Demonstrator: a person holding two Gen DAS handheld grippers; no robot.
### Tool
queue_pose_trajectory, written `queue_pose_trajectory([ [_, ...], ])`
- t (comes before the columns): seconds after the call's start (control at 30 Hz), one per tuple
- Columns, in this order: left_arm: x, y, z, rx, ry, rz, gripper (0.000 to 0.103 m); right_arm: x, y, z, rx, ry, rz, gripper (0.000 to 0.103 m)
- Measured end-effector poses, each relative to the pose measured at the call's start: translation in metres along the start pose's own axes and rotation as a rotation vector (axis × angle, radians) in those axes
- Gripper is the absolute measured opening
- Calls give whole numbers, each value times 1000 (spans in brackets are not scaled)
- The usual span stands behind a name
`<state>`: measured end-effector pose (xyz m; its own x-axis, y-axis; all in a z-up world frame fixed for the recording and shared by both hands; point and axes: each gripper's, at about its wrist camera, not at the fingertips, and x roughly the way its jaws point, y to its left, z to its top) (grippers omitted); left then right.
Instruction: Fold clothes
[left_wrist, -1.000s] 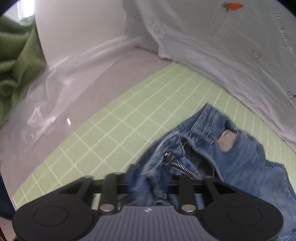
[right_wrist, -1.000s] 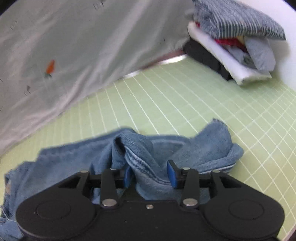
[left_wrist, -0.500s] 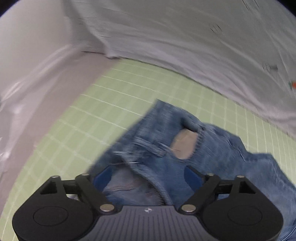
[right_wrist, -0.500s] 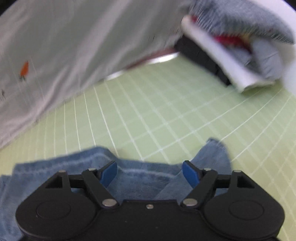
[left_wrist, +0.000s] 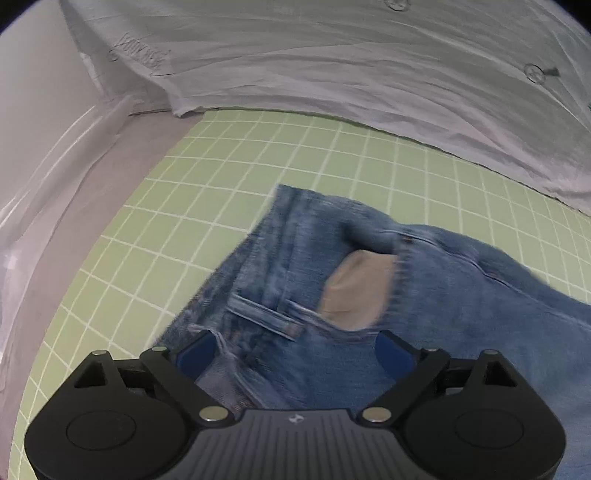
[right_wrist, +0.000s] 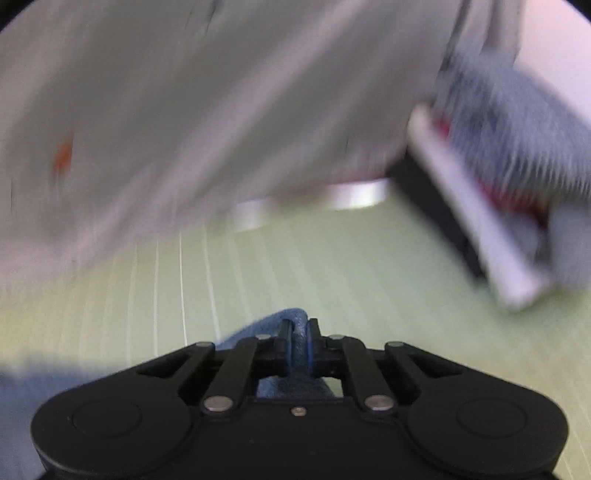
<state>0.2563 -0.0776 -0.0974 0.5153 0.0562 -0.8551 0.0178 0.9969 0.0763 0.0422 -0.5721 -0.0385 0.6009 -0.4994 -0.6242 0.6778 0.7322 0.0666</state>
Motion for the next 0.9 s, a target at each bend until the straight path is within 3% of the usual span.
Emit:
queue_pose_trajectory([
  [0.1, -11, 16, -4, -39, -19, 12, 94, -6, 13, 31, 25, -193, -42, 12],
  [0.13, -15, 21, -5, -52, -25, 16, 94, -3, 18, 32, 10, -194, -71, 28],
  [0.2, -22, 32, -8, -78, -38, 23, 94, 9, 29, 25, -45, -134, -138, 46],
  [0.33, -36, 54, -15, -129, -59, 40, 94, 7, 35, -10, -102, -35, -176, 52],
  [0.47, -47, 79, -43, -175, -12, 46, 94, -11, 20, -60, -64, 77, -202, 56],
  [0.67, -55, 105, -88, -265, 43, 36, 94, -20, 8, -118, 68, 215, -124, 72],
  [0.83, -52, 120, -105, -419, 77, -77, 94, 4, 11, -133, 38, 256, -167, 72],
  [0.87, -51, 121, -106, -441, 90, -112, 94, 9, 10, -133, 38, 262, -177, 70],
  [0.9, -50, 122, -108, -459, 92, -134, 93, 14, 9, -132, 46, 269, -182, 62],
])
